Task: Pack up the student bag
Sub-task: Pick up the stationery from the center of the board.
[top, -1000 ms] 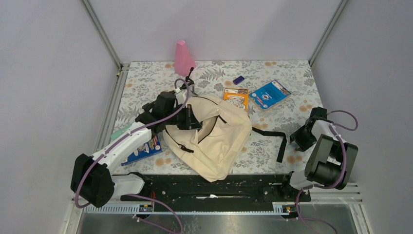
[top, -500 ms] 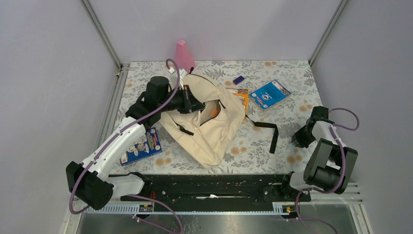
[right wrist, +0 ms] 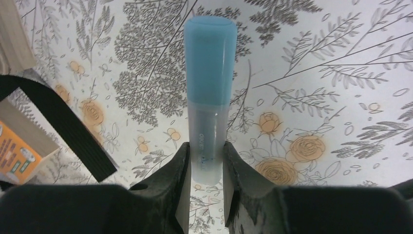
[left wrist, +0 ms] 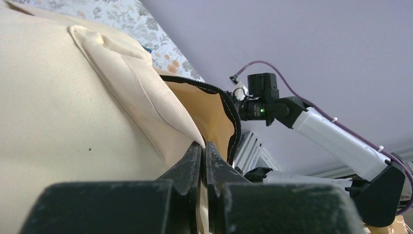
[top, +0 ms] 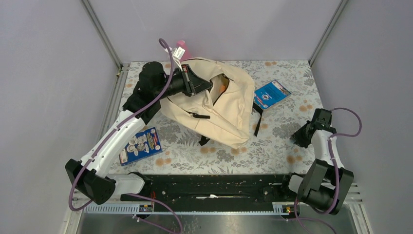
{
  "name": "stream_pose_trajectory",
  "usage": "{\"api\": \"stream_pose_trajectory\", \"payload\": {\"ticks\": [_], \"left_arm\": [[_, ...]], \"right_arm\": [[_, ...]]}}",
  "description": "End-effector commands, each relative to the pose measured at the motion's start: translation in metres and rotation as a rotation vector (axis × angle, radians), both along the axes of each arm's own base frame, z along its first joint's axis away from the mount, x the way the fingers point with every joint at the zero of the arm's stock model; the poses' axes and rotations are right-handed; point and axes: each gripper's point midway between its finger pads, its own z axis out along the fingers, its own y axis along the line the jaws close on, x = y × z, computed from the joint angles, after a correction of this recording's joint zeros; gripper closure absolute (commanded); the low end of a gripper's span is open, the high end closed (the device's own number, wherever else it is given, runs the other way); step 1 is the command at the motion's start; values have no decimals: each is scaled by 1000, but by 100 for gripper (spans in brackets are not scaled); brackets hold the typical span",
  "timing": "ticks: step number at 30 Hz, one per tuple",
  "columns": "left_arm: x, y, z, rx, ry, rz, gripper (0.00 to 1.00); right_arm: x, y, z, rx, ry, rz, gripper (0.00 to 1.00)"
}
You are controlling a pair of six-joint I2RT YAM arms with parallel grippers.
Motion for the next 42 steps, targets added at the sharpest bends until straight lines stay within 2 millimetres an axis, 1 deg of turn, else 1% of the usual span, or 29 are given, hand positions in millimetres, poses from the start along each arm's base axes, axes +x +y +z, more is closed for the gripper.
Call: {"api": "stream_pose_trajectory", "payload": {"ticks": [1,2,4,6,10,14,16,20,21,25,28,30,33,37,39,42], "left_arm": [[-21,-6,83,-179,-282,-81,100],[-19,-8,72,-171,-264,-76,100],[-15,-10,44,-145,-209,-65,100],[-10,-12,7,-111,-136,-44,100],[-2,-14,-74,-47,14,13,100],[-6,-19,-145,-11,136,14,100],[-9,-23,-171,5,179,8,100],[-13,-29,-210,18,252,3,100],[-15,-31,-220,21,273,-2,100],[-22,-41,-246,15,342,-20,100],[-26,-47,-257,12,364,-21,100],[-27,-46,-263,31,365,-6,100],[-26,-38,-268,70,346,44,100],[-22,-19,-269,125,295,143,100],[-20,-9,-268,142,279,187,100],[-23,-2,-266,136,273,212,100]], "right_arm": [[3,20,7,72,-54,55,100],[3,23,8,82,-57,65,100],[2,31,10,91,-59,96,100],[-1,37,13,97,-60,118,100],[-3,49,19,115,-89,155,100],[-8,65,24,132,-92,220,100],[-11,77,25,146,-80,267,100],[-17,107,31,201,-83,355,100],[-18,119,34,231,-90,382,100],[-22,153,49,300,-115,465,100],[-27,179,64,338,-137,534,100],[-29,195,73,352,-147,574,100],[-30,220,87,385,-166,632,100],[-32,254,101,422,-174,711,100],[-34,274,110,444,-179,759,100],[-36,307,121,499,-192,823,100]]}}
